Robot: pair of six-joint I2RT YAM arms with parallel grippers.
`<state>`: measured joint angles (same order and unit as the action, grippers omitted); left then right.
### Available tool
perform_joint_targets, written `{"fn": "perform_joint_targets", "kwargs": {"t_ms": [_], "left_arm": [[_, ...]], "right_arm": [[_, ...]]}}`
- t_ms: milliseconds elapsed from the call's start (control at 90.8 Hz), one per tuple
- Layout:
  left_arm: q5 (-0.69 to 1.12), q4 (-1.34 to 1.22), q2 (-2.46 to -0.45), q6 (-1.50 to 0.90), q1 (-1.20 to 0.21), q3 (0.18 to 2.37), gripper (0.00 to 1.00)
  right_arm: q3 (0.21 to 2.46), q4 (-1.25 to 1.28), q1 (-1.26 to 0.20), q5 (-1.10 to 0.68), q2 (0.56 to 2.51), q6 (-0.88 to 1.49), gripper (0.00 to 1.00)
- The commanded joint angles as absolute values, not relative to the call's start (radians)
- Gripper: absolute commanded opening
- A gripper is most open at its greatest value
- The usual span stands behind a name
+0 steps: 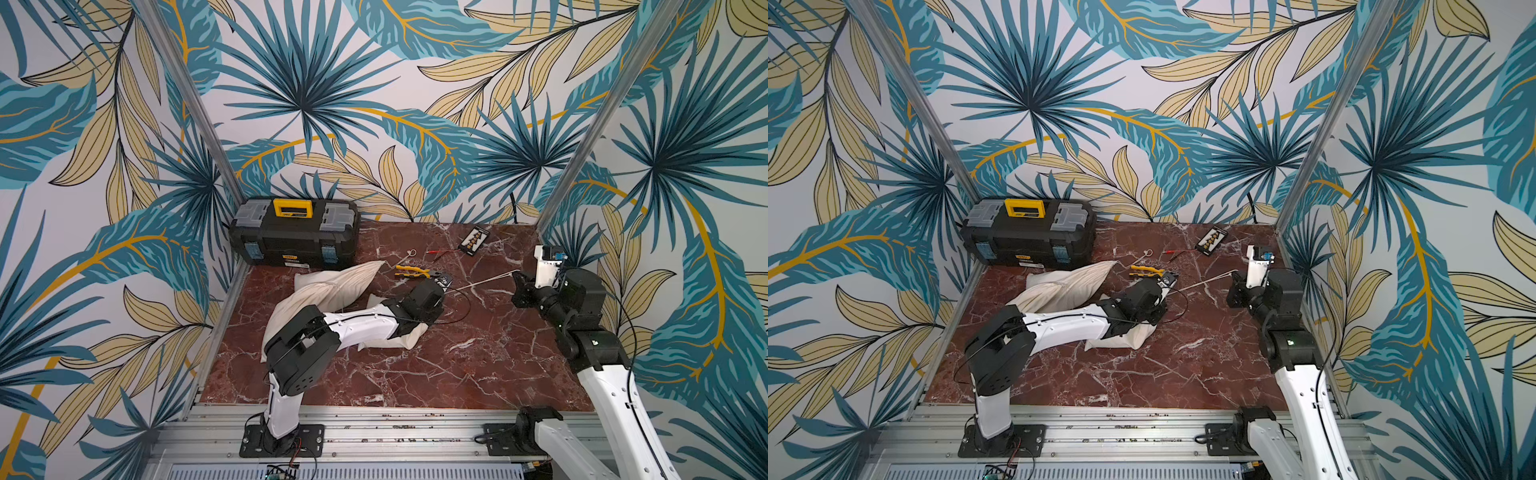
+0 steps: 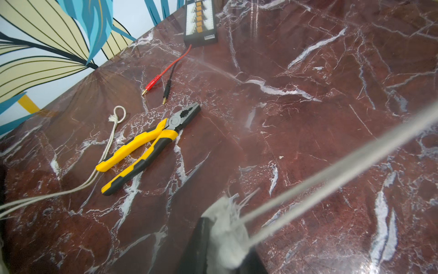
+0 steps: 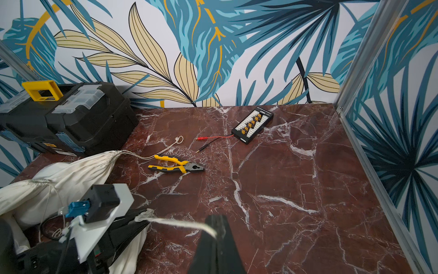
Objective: Close the soil bag
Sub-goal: Frap the soil bag at the center of the board.
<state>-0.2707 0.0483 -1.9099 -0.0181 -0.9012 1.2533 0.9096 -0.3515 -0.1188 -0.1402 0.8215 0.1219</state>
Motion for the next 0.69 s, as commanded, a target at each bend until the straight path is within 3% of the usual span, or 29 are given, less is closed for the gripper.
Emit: {"fn": "perform_joint_targets", "kwargs": {"t_ms": [0,176,363,529,683], "left_arm": [[-0.406,0.337,-1.967,-0.069,-0.813,1.142,0.24],[-0.449,0.292,-1.958,-0.110,-0.791,1.103,0.22],[-0.508,0.244,-1.877,-0.117,-0.738,1.051,0.10],[-0.569,0.238,-1.730,-0.073,-0.675,1.024,0.10],[-0.546,0.245,-1.680,-0.018,-0.730,1.084,0.16]], "right_arm": [[0.928,-0.079,-0.026,-0.040,0.759,0.170,0.00],[0.910,-0.062,0.057,-0.127,0.762,0.216,0.00],[0.858,-0.026,0.076,-0.220,0.790,0.254,0.00],[0.793,-0.008,0.084,-0.208,0.827,0.247,0.00],[0.762,0.012,0.083,-0.306,0.922,0.256,0.00]]}}
